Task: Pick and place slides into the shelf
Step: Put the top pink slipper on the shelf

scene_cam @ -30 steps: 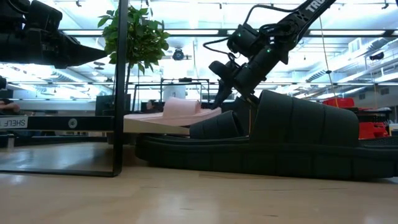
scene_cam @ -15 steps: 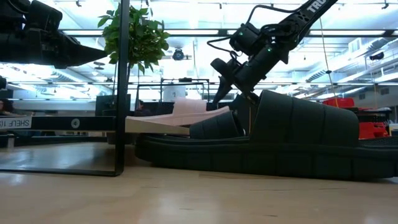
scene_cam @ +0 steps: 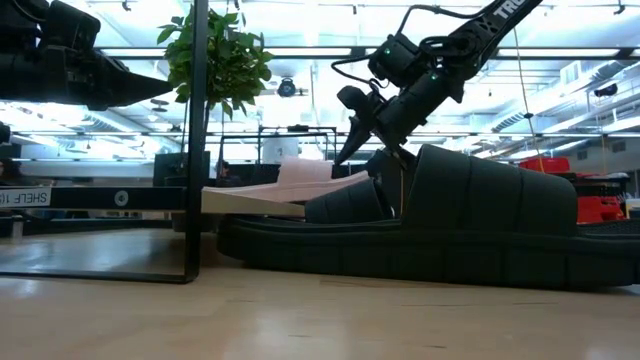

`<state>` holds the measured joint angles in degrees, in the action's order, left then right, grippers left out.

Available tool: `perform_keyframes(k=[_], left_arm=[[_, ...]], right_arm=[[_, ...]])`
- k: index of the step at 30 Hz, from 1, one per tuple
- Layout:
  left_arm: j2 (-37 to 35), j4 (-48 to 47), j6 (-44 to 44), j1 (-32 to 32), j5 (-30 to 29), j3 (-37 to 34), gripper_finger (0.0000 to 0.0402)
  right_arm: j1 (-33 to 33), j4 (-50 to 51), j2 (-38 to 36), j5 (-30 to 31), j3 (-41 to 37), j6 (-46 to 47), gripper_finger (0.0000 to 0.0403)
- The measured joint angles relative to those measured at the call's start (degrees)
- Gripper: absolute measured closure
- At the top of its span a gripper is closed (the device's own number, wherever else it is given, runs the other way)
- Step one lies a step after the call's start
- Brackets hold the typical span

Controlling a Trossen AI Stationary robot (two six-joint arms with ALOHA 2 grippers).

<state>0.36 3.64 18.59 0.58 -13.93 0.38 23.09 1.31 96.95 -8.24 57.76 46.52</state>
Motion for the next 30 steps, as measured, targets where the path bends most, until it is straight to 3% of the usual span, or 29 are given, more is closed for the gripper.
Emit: perform_keyframes(k=[9,19,22,27,30], left_arm=[[0.0,-0.04,0.0,0.0,0.0,0.0,0.0386],[0.0,-0.07,0.0,0.0,-0.02,0.0,0.0381],[0.0,-0.07,0.0,0.0,-0.02,0.0,0.0387],[0.0,-0.07,0.0,0.0,-0.02,0.0,0.0388],[0.0,-0.07,0.02,0.0,-0.02,0.0,0.0383]], right_arm=[[0.29,5.93,0.0,-0.58,0.0,-1.11,0.0251],[0.87,8.85,0.0,-1.03,0.0,-1.6,0.0262],[0.74,8.41,0.0,-1.19,0.0,-1.85,0.0289],[0.4,6.97,0.0,-1.57,0.0,-3.26,0.0383],[0.37,4.91,0.0,-2.43,0.0,-2.56,0.0386]])
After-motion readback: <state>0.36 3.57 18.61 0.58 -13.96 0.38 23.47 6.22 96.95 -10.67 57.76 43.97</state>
